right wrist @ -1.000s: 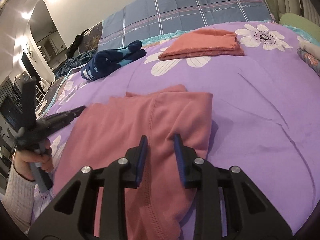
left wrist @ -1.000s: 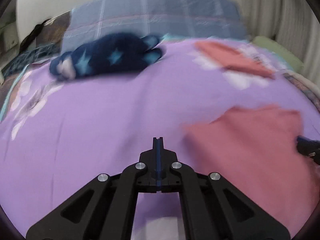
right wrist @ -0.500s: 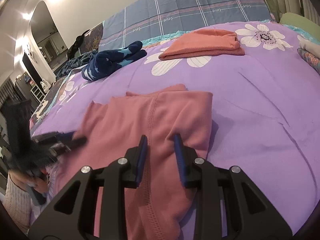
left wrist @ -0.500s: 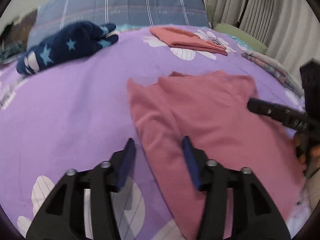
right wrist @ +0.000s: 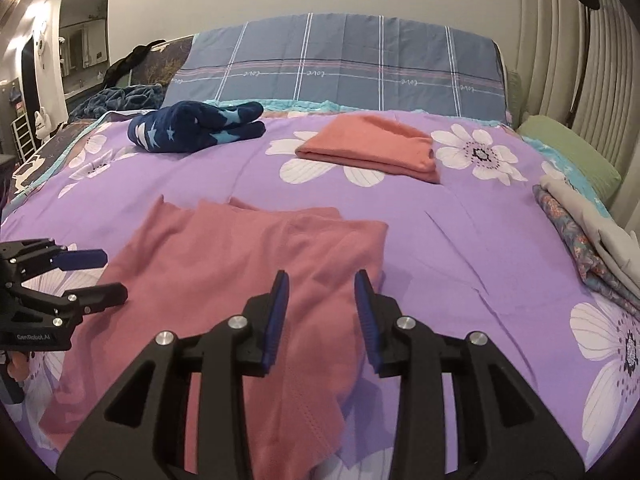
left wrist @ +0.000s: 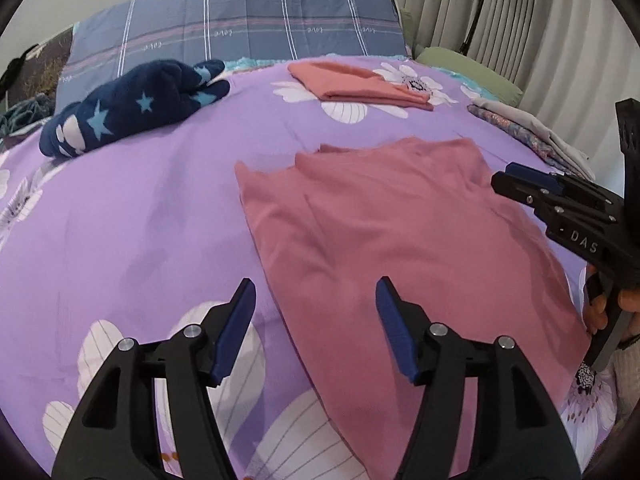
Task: Fold small clothes
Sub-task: 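Grasp the folded pink shirt with both tools and lift it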
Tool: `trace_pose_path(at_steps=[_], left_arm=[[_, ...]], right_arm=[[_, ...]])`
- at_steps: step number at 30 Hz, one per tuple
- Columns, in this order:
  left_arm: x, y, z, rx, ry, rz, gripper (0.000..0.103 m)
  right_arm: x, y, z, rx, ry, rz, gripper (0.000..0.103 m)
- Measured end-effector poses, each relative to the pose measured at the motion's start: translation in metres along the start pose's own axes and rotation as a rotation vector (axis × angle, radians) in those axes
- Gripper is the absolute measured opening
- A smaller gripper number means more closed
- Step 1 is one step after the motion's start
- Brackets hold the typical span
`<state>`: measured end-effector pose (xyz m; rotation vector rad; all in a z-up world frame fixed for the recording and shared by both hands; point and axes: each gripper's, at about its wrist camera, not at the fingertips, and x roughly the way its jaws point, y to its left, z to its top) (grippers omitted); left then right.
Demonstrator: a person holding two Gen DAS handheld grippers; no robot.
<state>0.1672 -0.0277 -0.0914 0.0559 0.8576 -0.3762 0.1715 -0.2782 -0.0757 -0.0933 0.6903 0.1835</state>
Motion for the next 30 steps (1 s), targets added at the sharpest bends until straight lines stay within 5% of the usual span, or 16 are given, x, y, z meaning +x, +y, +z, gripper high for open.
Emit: trace_pose_path(at_steps=[5, 10, 13, 16, 19, 21, 22, 27, 30], left_arm=[[0.003, 0.009, -0.007, -0.068, 0.032, -0.091, 0.064], [0.005, 0.013, -0.011, -0.104, 0.067, -0.219, 0.065], [0.025, 0.011, -0.002, -0.094, 0.064, -0.254, 0.070], [0.040, 0.012, 0.014, -0.133, 0.065, -0.272, 0.069], [0.045, 0.008, 0.018, -0.120, 0.068, -0.264, 0.053], [0.043, 0.005, 0.017, -0.103, 0.062, -0.272, 0.036], [0.041, 0.005, 0.016, -0.110, 0.055, -0.276, 0.028], [0.013, -0.015, 0.028, -0.035, -0.003, -0.188, 0.021], [-0.029, -0.041, 0.048, 0.040, -0.108, -0.178, 0.021]], right_arm=[[0.004, -0.015, -0.008, 0.071, 0.081, 0.072, 0.044], [0.026, -0.053, -0.019, 0.284, 0.243, 0.329, 0.049], [0.052, -0.058, -0.011, 0.339, 0.317, 0.496, 0.065], [0.073, -0.055, 0.002, 0.334, 0.329, 0.510, 0.067], [0.083, -0.055, 0.013, 0.341, 0.329, 0.503, 0.056], [0.091, -0.049, 0.011, 0.349, 0.357, 0.528, 0.029], [0.091, -0.047, 0.011, 0.354, 0.351, 0.514, 0.026], [0.040, -0.033, 0.030, 0.276, 0.212, 0.430, 0.016], [-0.022, -0.040, 0.045, 0.239, 0.060, 0.372, 0.016]])
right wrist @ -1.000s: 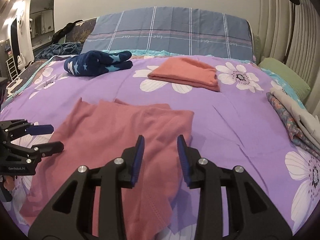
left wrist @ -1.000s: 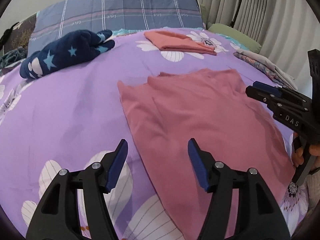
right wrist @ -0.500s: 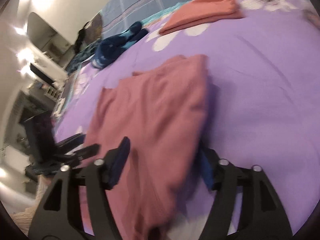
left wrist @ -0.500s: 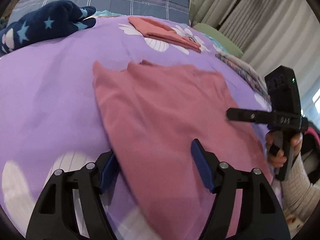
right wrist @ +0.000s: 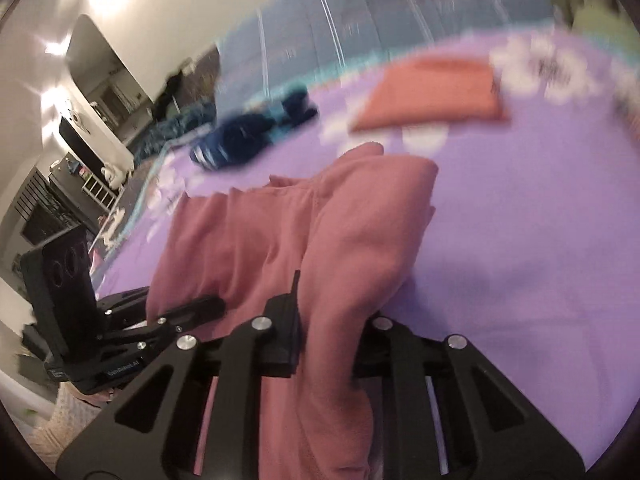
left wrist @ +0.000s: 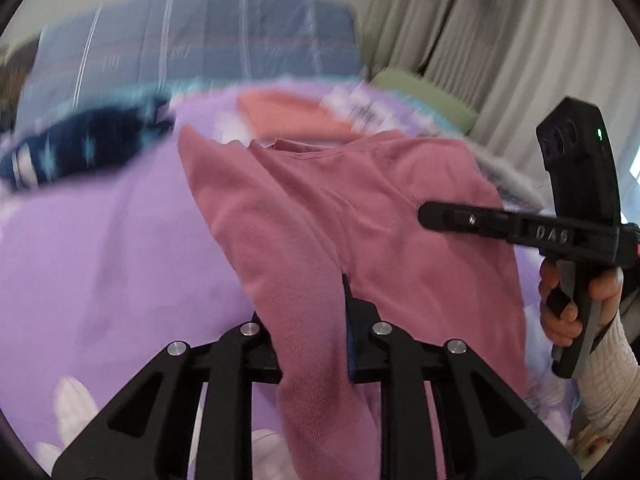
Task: Fold small clothes
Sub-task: 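Grasp the folded pink shirt with both tools and lift it, then carry the folded shirt with both tools onto the stack of folded clothes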
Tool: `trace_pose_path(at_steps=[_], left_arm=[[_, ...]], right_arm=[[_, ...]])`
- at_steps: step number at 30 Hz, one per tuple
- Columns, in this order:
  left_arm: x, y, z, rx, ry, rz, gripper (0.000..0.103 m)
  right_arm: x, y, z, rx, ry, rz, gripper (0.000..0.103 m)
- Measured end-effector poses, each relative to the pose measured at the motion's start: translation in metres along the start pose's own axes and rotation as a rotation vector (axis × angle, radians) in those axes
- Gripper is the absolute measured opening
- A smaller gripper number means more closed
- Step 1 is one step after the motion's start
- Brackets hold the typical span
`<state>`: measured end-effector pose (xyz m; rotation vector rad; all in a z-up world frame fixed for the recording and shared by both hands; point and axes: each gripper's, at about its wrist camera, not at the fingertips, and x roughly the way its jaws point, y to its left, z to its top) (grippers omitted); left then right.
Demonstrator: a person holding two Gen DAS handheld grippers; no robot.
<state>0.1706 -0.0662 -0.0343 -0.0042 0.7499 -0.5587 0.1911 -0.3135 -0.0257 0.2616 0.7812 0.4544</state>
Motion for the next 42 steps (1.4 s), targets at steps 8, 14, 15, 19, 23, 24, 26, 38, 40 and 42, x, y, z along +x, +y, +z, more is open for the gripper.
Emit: trace_pose_path(at_steps=[8, 14, 15, 19, 23, 24, 26, 38, 40, 42], left_arm=[[-0.052, -0.124, 0.090, 0.252, -0.221, -0.110, 0.021], [-0.020, -0.222, 0.151, 0.384, -0.265, -0.222, 0.021], [-0.011, -0.237, 0.161, 0.400, -0.263, -0.239, 0.021], [0.028, -0.283, 0.192, 0.442, -0.235, -0.301, 0.021], [0.070, -0.311, 0.217, 0.467, -0.203, -0.323, 0.021], [0.082, -0.316, 0.223, 0.473, -0.195, -0.320, 0.021], [0.103, -0.323, 0.231, 0.484, -0.179, -0.316, 0.021], [0.250, -0.325, 0.241, 0.485, -0.233, 0.015, 0.077], [0.286, -0.312, 0.219, 0.481, -0.125, 0.007, 0.077], [0.313, -0.293, 0.181, 0.478, -0.033, -0.060, 0.077]], right_arm=[[-0.177, 0.003, 0.029, -0.057, -0.360, -0.152, 0.016], [-0.263, -0.045, 0.055, -0.042, -0.463, -0.358, 0.016], [-0.276, -0.058, 0.061, -0.029, -0.472, -0.393, 0.016], [-0.301, -0.105, 0.078, 0.022, -0.491, -0.489, 0.016], [-0.305, -0.151, 0.097, 0.086, -0.493, -0.518, 0.016], [-0.305, -0.160, 0.100, 0.097, -0.492, -0.521, 0.016], [-0.299, -0.179, 0.107, 0.112, -0.491, -0.535, 0.016], [-0.221, -0.299, 0.124, 0.325, -0.410, -0.977, 0.069], [-0.190, -0.323, 0.090, 0.414, -0.337, -1.054, 0.056], [-0.161, -0.333, 0.057, 0.424, -0.278, -1.015, 0.055]])
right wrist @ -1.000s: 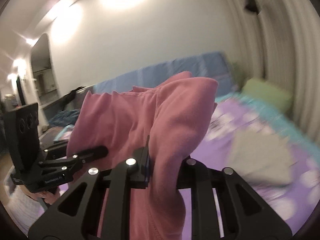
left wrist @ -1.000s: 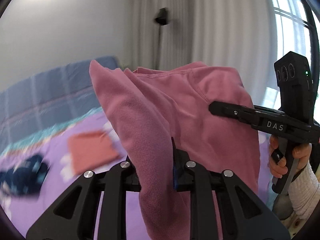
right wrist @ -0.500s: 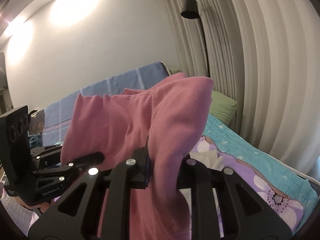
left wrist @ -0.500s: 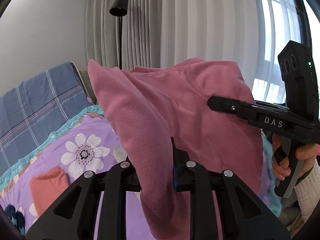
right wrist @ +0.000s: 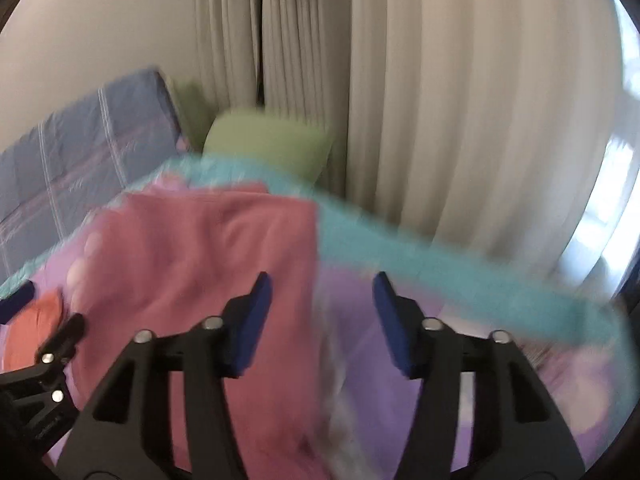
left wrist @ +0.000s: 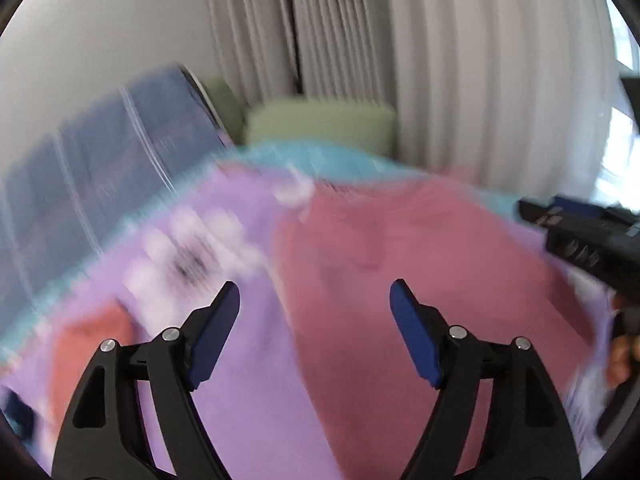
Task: Fold small clothes
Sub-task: 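Carry the folded shirt with both tools onto the stack of folded clothes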
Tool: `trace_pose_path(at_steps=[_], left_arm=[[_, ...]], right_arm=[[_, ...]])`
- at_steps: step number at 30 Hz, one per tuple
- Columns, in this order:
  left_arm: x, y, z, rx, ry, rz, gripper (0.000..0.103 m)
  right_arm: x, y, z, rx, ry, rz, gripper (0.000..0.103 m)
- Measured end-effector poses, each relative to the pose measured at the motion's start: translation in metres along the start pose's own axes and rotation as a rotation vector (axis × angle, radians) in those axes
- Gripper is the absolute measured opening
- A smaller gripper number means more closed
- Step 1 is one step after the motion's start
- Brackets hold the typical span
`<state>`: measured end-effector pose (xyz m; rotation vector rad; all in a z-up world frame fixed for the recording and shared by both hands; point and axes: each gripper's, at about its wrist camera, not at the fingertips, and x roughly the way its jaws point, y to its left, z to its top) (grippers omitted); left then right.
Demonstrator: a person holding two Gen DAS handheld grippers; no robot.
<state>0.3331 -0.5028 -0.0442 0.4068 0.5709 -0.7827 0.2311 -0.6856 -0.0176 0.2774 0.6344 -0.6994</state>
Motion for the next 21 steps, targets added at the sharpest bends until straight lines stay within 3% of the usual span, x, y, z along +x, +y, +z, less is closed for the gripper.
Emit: trace_pose_path(at_steps=[1, 3, 5, 6, 8, 14, 17, 20, 21], left_arm=[[0.006, -0.001, -0.014, 0.013, 0.010, -0.006, 0.079], [0.012, 0.000, -0.039, 0.006, -0.005, -0.043, 0.079], [0.016, 0.006, -0.037, -0.050, 0.016, -0.058, 0.079], [0.017, 0.008, -0.036, -0.070, 0.029, -0.068, 0.079], [0.019, 0.006, -0.037, -0.066, 0.032, -0.056, 0.079], [0.005, -0.009, -0.039, -0.089, 0.011, -0.001, 0.079], [-0.016, -0.006, -0.043, -0.137, 0.001, 0.017, 0.085], [-0.053, -0.006, -0.052, -0.120, -0.008, 0.019, 0.090], [-0.071, -0.007, -0.057, -0.111, -0.019, 0.025, 0.098]], right_arm=[[0.013, 0.002, -0.025, -0.030, 0.001, -0.003, 0.056], [0.013, -0.008, -0.036, 0.014, -0.016, 0.044, 0.057], [0.022, -0.030, -0.036, 0.122, 0.041, 0.162, 0.059], [0.029, -0.039, -0.036, 0.170, 0.071, 0.175, 0.068], [0.032, -0.042, -0.039, 0.196, 0.089, 0.185, 0.073], [0.019, 0.004, -0.040, -0.013, 0.012, -0.056, 0.073], [0.018, 0.006, -0.040, -0.034, -0.001, -0.096, 0.073], [0.015, 0.000, -0.042, -0.013, -0.008, -0.083, 0.074], [0.011, -0.001, -0.043, -0.007, -0.025, -0.095, 0.075]])
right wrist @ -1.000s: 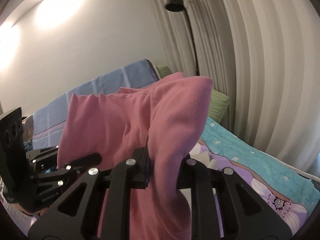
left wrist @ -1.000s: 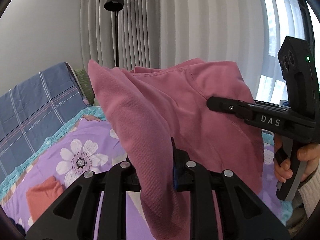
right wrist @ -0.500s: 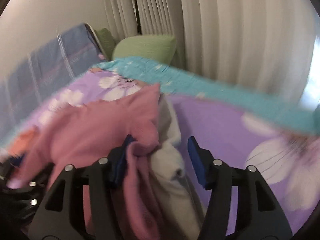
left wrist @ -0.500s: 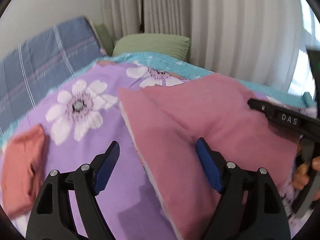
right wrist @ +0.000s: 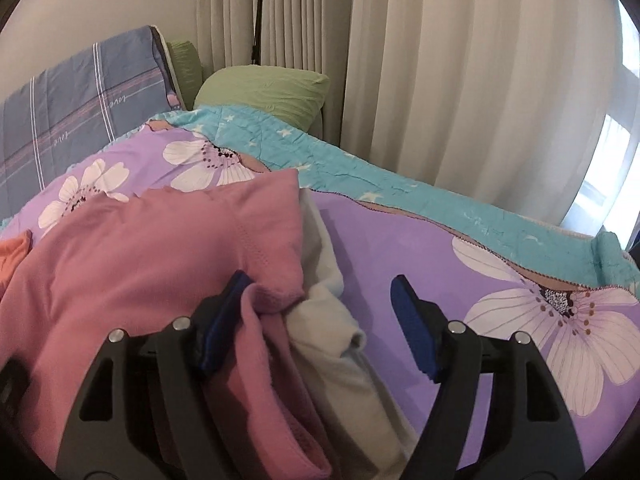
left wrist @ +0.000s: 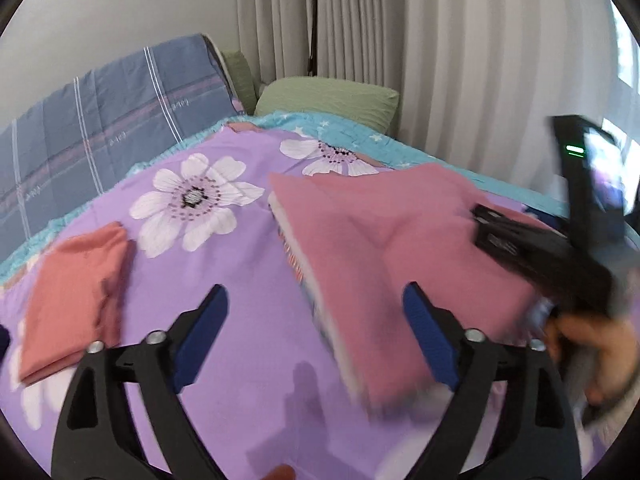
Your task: Fold small clothes
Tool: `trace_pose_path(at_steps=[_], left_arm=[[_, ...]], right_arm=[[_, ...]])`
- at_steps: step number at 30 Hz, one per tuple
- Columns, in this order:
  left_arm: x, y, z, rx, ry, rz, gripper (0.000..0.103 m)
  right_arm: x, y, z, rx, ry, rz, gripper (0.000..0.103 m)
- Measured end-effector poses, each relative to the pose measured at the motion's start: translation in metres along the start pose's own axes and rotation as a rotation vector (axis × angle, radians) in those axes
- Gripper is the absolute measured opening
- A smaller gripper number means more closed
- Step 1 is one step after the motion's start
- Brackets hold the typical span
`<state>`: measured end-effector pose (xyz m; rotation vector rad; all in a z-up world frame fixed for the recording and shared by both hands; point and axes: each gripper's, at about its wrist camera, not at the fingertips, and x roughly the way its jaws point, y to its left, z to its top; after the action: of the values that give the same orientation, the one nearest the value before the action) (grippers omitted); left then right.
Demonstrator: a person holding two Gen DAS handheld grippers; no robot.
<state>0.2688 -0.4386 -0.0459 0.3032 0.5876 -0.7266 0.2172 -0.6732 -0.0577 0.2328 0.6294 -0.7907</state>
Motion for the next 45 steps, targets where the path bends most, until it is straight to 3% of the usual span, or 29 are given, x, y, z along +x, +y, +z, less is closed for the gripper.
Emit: trace_pose_path(at_steps=[4, 5, 8, 12, 19, 23, 26, 28, 31, 35, 40, 45], left_arm=[[-0.061, 0.006, -0.018, -0.023, -0.024, -0.011, 0.102], [-0.073, 0.008, -0.021, -0.036, -0.031, -0.014, 0.102], [-0.118, 0.008, -0.035, -0.076, -0.082, -0.040, 0.102], [-0.167, -0.004, -0.052, -0.063, -0.163, -0.051, 0.102], [-0.238, -0.035, -0.079, 0.012, -0.266, -0.056, 0.102], [-0.268, -0.045, -0.095, 0.025, -0.298, -0.081, 0.102], [-0.288, -0.049, -0.106, 0.031, -0.341, -0.024, 0.102], [-0.297, -0.047, -0.109, 0.006, -0.344, -0.028, 0.102], [-0.306, -0.044, -0.112, -0.009, -0.338, -0.038, 0.102], [-0.315, -0.043, -0.123, 0.009, -0.345, -0.026, 0.102], [-0.315, -0.031, -0.134, -0.071, -0.315, -0.065, 0.102], [-0.323, -0.027, -0.142, -0.074, -0.331, -0.009, 0.102]], right_arm=[[-0.034, -0.002, 0.003, 0.026, -0.087, -0.118, 0.076], [-0.049, -0.009, 0.002, 0.079, -0.099, -0.105, 0.076], [-0.105, -0.028, -0.013, 0.203, -0.121, 0.018, 0.076], [-0.195, -0.035, -0.059, 0.078, -0.197, 0.179, 0.087], [-0.290, -0.054, -0.132, -0.016, -0.238, 0.297, 0.096], [-0.323, -0.066, -0.144, -0.006, -0.252, 0.330, 0.096], [-0.341, -0.072, -0.142, -0.001, -0.261, 0.321, 0.096], [-0.349, -0.072, -0.142, -0.002, -0.237, 0.309, 0.096], [-0.356, -0.072, -0.144, 0.016, -0.198, 0.304, 0.096], [-0.370, -0.068, -0.149, 0.008, -0.210, 0.275, 0.096], [-0.376, -0.061, -0.153, -0.015, -0.214, 0.263, 0.097], [-0.381, -0.056, -0.156, -0.037, -0.233, 0.256, 0.097]])
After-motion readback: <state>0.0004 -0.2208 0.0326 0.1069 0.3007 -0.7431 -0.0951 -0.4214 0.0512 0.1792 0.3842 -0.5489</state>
